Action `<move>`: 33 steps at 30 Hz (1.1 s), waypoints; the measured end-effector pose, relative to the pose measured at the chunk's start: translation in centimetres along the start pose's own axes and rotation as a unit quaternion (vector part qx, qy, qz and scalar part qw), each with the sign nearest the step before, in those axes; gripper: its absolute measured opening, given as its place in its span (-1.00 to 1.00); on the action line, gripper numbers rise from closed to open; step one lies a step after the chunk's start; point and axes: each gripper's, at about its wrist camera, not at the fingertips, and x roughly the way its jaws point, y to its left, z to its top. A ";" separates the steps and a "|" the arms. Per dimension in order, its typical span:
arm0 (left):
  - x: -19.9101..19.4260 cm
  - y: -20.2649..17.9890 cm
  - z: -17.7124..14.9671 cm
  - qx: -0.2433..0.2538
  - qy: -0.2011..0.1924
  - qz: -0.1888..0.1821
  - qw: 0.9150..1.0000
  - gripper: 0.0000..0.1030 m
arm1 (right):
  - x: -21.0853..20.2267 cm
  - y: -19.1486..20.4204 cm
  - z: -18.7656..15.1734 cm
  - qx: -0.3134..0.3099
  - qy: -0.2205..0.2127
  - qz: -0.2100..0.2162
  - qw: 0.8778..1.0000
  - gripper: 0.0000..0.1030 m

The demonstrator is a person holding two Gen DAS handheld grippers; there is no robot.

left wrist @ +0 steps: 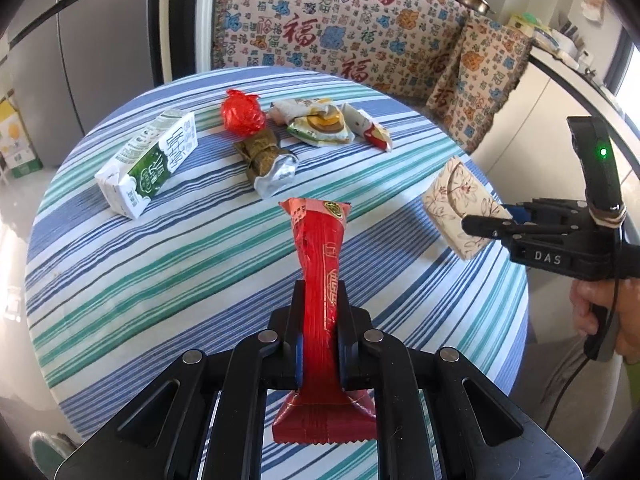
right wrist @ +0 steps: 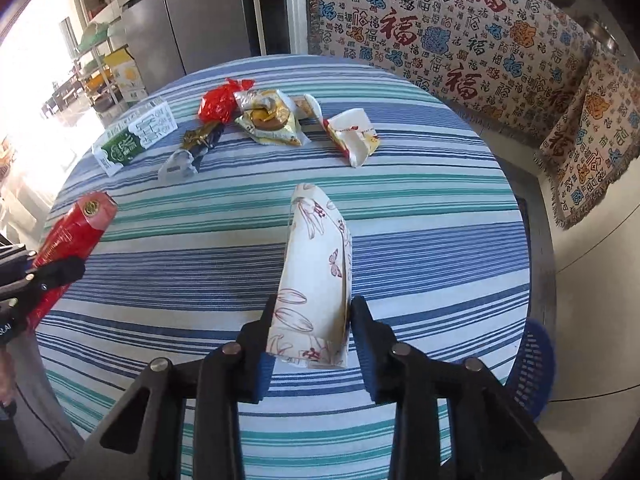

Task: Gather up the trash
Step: 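Carry the red wrapper and floral bag over the blue wastebasket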

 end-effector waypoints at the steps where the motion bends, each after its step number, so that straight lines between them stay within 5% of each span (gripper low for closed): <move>1: 0.0 -0.4 0.1 0.001 -0.002 -0.003 1.000 -0.81 | -0.5 -0.5 0.0 0.009 -0.005 0.011 1.000 -0.33; 9: 1.2 -5.0 2.0 0.020 -0.004 -0.030 0.999 -0.81 | -4.0 -4.1 -0.9 0.045 -0.033 0.057 0.997 -0.33; 16: 2.5 -10.1 3.6 0.051 -0.003 -0.049 0.998 -0.81 | -6.3 -9.2 -2.9 0.084 -0.048 0.053 0.994 -0.32; 33: 8.7 -30.7 7.0 0.154 0.018 -0.157 0.975 -0.81 | -10.2 -29.2 -11.0 0.230 -0.040 -0.060 0.971 -0.30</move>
